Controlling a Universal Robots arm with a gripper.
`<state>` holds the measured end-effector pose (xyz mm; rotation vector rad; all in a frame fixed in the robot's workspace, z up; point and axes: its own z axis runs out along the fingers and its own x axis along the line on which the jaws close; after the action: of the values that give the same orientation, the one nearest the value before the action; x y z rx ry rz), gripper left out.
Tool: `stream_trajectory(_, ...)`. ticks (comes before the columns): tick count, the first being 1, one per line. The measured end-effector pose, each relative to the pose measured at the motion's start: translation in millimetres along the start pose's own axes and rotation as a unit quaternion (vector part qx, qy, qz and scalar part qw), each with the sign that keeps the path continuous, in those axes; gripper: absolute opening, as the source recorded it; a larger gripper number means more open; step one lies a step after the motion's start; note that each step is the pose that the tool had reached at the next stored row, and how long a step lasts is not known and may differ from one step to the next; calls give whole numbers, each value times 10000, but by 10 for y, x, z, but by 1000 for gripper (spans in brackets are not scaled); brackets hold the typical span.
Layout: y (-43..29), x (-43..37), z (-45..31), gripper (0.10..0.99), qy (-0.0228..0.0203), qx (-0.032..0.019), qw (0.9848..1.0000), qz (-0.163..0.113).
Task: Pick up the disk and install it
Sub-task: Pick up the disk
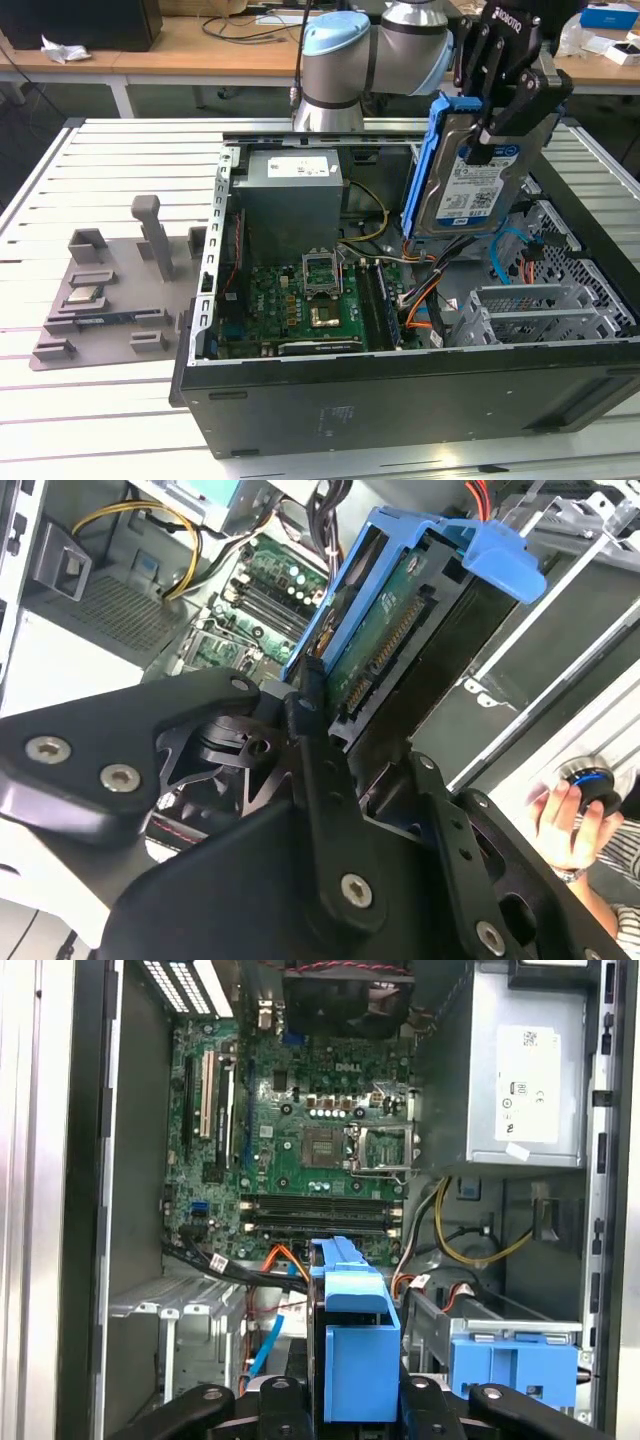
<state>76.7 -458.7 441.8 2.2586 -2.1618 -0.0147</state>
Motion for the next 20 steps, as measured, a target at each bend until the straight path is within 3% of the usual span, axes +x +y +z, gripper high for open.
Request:
stream_trajectory(3,16,40,2,365,1,0,10000,0)
stream_trajectory(7,151,35,4,365,2,9,10000,0)
stream_trajectory(10,185,108,4,365,3,17,10000,-1)
stream_trajectory(14,206,295,6,365,2,17,10000,0)
stream_trajectory(18,218,548,9,365,3,17,10000,0)
stream_trajectory(20,221,606,10,365,4,17,10000,0)
